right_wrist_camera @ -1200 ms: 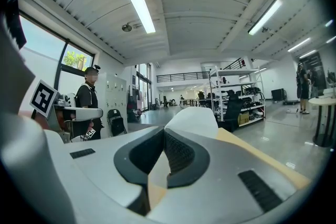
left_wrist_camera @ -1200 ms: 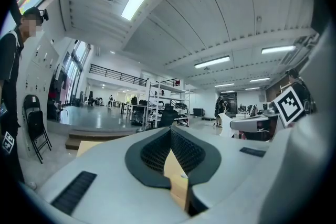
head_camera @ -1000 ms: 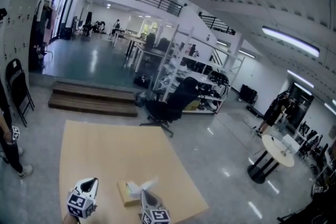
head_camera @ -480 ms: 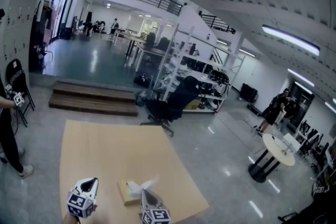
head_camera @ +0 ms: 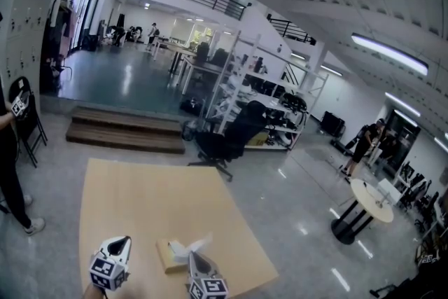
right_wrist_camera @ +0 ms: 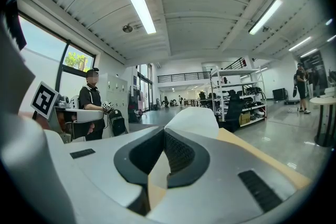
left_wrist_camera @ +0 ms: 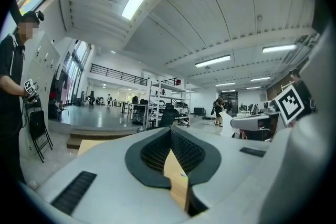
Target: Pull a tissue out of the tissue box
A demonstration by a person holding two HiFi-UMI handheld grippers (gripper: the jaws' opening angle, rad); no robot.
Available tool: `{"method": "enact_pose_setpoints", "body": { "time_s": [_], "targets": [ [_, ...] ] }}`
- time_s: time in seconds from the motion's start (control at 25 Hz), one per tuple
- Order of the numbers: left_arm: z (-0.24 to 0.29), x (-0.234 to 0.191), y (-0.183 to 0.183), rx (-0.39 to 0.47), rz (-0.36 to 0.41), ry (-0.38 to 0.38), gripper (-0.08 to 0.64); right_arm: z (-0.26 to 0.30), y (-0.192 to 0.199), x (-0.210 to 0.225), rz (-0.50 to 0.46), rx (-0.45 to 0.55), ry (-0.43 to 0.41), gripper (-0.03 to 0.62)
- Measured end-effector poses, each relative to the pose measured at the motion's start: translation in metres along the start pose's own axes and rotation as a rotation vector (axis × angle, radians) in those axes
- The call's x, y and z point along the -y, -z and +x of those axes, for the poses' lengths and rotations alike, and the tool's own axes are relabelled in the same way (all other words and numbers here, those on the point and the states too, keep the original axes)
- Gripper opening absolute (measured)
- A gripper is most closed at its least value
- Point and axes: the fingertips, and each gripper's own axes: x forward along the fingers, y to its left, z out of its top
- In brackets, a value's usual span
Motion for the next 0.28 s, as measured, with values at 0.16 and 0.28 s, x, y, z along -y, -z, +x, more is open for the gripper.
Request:
{"method": "enact_pose_setpoints", "body": {
  "time_s": [0.16,0.28],
  "targets": [
    [-0.0005,0.0015,0.0015,-0.001,0.000,0.001,0.008,-0.0012,0.0009,-0.0002,-0.001,0.000,-0.004,0.009],
    [-0.0011,0.0024,0.0022,0.000,0.001,0.001,0.008,-0.0024,-0.0026,-0.0025,0.005,0.012,-0.008,0.009]
  ]
}}
